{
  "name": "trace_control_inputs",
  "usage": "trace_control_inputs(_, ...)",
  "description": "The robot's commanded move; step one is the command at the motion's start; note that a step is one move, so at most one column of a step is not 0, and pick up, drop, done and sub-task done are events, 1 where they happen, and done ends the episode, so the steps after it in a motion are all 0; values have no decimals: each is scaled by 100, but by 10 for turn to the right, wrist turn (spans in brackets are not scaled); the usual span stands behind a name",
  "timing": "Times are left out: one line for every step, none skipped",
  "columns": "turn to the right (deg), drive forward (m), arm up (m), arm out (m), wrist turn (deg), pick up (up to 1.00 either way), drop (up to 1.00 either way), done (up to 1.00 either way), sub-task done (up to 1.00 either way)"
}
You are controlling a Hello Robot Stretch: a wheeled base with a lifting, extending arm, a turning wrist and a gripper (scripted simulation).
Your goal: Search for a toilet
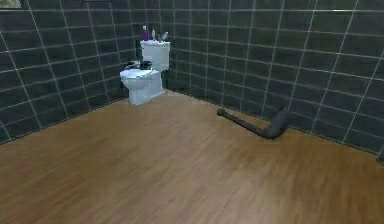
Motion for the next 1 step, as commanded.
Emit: trace_control_inputs(-120, 0, 0, 0, 0, 0, 0, 0, 0)
